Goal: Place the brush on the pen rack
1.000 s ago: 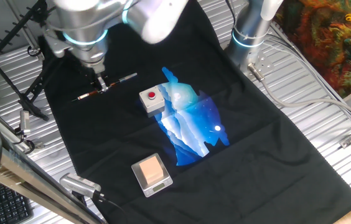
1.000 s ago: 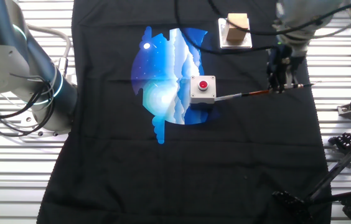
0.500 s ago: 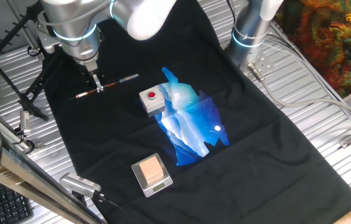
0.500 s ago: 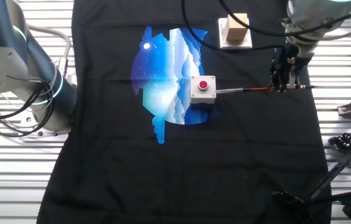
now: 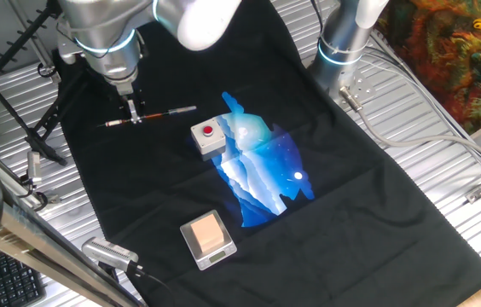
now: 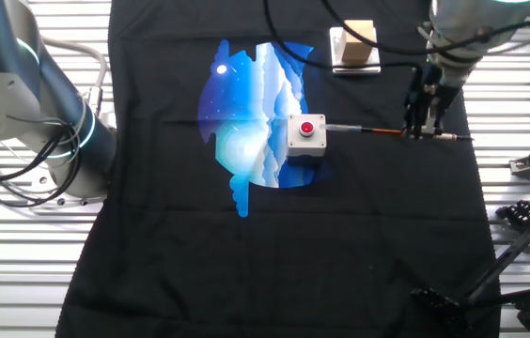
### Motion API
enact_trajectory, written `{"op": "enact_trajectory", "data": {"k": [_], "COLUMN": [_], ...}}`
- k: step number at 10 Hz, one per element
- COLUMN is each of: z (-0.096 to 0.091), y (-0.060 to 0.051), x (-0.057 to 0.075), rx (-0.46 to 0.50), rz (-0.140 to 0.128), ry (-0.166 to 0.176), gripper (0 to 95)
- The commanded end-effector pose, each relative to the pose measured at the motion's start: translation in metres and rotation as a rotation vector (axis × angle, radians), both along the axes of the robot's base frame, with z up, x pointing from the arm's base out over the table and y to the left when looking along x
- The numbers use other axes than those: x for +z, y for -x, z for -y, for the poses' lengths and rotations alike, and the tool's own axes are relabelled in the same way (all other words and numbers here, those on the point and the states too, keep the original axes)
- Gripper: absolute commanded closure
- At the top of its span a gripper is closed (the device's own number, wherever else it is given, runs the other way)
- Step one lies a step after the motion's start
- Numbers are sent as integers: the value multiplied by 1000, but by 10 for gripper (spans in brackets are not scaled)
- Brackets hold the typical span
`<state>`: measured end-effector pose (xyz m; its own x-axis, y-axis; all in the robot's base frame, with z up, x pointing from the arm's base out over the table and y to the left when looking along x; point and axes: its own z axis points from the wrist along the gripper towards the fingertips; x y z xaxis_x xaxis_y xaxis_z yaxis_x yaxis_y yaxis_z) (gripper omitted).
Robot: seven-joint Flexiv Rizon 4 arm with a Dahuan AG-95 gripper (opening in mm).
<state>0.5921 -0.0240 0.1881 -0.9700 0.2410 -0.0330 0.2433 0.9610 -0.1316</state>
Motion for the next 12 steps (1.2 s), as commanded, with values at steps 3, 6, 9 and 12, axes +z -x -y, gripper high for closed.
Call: {"op": "enact_trajectory", "data": {"k": [3,6,9,12], "z": [10,30,51,69], "y": [11,27,35,42], "x": [22,31,49,61], "rx": [-10,-7,3,19], "rz": [11,5,3,5], "ry": [105,58,-2,-35], "gripper": [950,950,950,950]}}
